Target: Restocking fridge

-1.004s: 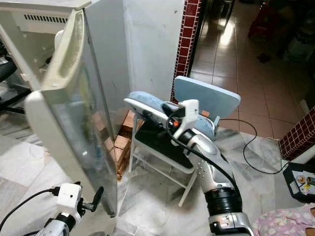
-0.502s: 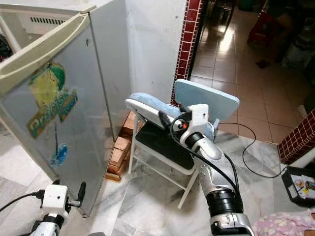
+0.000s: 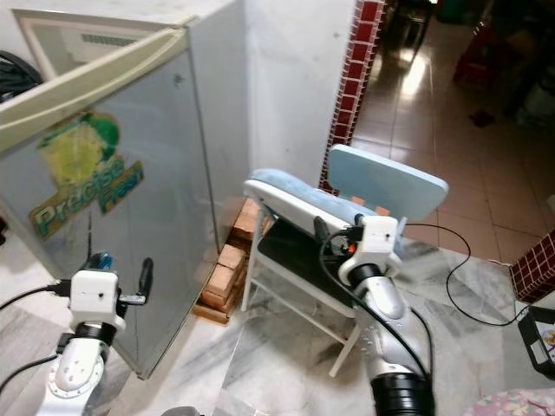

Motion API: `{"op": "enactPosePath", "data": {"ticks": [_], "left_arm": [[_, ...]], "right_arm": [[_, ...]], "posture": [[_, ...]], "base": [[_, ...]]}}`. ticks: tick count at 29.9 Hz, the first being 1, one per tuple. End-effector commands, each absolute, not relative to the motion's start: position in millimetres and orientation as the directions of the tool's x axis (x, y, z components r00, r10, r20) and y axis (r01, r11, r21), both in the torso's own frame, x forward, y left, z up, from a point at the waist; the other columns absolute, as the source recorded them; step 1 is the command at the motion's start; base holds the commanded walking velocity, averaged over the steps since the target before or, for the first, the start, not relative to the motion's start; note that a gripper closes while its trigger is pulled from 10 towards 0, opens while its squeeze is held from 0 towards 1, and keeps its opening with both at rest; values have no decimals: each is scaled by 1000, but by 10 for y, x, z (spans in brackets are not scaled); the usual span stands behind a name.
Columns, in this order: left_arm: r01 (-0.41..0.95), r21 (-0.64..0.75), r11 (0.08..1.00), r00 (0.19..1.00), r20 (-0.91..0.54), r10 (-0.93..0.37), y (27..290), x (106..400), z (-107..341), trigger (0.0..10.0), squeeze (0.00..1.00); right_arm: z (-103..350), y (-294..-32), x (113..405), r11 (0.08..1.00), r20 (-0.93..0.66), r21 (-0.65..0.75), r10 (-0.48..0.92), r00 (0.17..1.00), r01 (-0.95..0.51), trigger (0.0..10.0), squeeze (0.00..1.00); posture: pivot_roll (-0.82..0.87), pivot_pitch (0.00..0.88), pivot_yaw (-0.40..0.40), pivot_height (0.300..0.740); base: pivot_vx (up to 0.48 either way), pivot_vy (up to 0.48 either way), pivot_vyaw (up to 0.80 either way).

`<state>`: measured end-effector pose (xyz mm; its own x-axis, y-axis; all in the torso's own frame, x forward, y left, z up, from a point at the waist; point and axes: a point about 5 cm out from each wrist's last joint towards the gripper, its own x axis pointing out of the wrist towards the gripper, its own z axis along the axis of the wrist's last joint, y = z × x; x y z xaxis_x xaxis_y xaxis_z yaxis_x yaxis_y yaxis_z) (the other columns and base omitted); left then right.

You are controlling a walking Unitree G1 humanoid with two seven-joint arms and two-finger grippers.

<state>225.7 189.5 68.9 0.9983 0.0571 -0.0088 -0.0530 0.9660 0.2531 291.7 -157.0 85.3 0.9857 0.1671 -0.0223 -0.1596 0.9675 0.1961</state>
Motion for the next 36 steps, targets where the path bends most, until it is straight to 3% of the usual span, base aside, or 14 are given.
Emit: {"op": "enactPosePath", "data": {"ticks": [1,10,17,26,36], "left_arm": [[-59,263,963,998,31,53,1845,2325,815,10000,0],[-113,281,953,993,62,100,1935,2437,919,10000,0],[-213,303,929,977,65,202,2153,2453,952,10000,0],[-172,286,943,985,76,156,2070,2501,992,10000,0],[-87,261,961,995,74,70,1946,2505,987,10000,0]], "right_arm": [[868,-1692,2868,982,-10,158,106,994,-103,10000,0],[826,-1693,2808,987,-21,127,100,995,-96,10000,0],[771,-1800,2793,992,-52,113,67,996,-61,10000,0],[750,-1817,2781,994,-65,104,51,997,-44,10000,0],[719,-1984,2597,996,-60,64,-61,996,64,10000,0]], "posture": [[68,0,-7,740],[47,0,10,740],[58,0,-9,740],[65,0,-12,740],[32,0,1,740]], "base": [[0,480,0],[0,480,0],[0,480,0],[0,480,0],[0,480,-491]]}}
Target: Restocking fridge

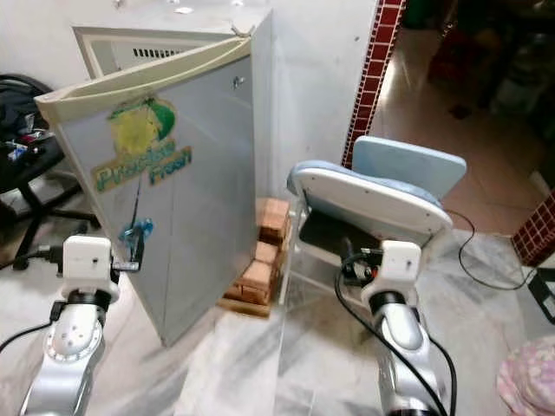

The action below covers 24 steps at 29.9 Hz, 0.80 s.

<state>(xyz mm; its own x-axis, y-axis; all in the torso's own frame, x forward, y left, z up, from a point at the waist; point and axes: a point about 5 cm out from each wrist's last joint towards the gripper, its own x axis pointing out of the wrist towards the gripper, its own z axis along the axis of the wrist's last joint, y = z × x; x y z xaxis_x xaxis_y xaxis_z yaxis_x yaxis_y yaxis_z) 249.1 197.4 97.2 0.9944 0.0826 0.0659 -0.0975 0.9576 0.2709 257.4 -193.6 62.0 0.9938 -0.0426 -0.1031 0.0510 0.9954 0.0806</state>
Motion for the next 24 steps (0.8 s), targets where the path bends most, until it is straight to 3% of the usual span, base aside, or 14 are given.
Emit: {"op": "enactPosePath", "data": {"ticks": [1,8,13,24], "left_arm": [[-68,252,965,997,61,54,1913,2489,950,10000,0],[-28,215,976,1000,-1,29,1846,2436,797,10000,0],[-8,207,978,1000,-7,10,1800,2443,764,10000,0],[-1,218,976,1000,22,-4,1862,2609,833,10000,0]], "right_arm": [[719,-2027,2551,995,-52,36,-89,995,91,10000,0],[672,-2043,2465,993,-83,24,-109,991,112,10000,0],[640,-1993,2458,994,-97,30,-99,990,102,10000,0],[793,-1873,2743,998,-36,27,-50,998,51,10000,0]], "posture": [[29,0,3,740],[5,0,5,740],[4,0,11,740],[15,0,25,740]], "base": [[0,480,0],[0,480,-60],[0,480,-800],[0,480,-800]]}}
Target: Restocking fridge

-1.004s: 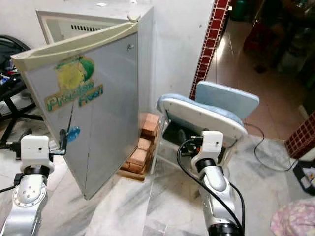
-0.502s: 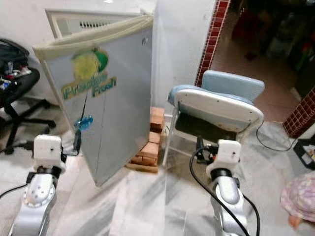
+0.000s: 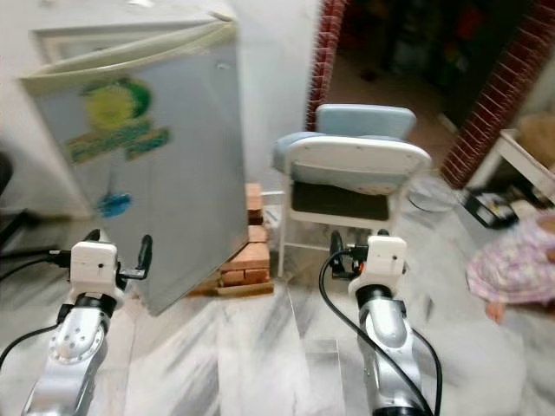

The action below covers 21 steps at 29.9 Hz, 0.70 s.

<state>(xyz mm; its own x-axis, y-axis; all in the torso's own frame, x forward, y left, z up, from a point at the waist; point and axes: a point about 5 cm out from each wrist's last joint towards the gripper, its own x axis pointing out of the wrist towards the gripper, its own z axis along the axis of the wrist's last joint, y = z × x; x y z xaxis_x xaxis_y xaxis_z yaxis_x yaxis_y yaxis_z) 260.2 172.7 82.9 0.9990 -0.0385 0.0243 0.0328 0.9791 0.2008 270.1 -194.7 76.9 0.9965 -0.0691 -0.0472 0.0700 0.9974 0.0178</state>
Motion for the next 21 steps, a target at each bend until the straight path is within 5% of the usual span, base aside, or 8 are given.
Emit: {"op": "enactPosePath", "data": {"ticks": [1,21], "left_arm": [[-1,218,976,1000,22,-4,1862,2609,833,10000,0],[-14,205,979,1000,-22,19,1938,2482,700,10000,0]], "right_arm": [[793,-1873,2743,998,-36,27,-50,998,51,10000,0],[747,-1909,2630,998,-50,13,-67,996,68,10000,0]], "posture": [[15,0,25,740],[19,0,12,740]], "base": [[0,480,-800],[0,480,-800]]}}
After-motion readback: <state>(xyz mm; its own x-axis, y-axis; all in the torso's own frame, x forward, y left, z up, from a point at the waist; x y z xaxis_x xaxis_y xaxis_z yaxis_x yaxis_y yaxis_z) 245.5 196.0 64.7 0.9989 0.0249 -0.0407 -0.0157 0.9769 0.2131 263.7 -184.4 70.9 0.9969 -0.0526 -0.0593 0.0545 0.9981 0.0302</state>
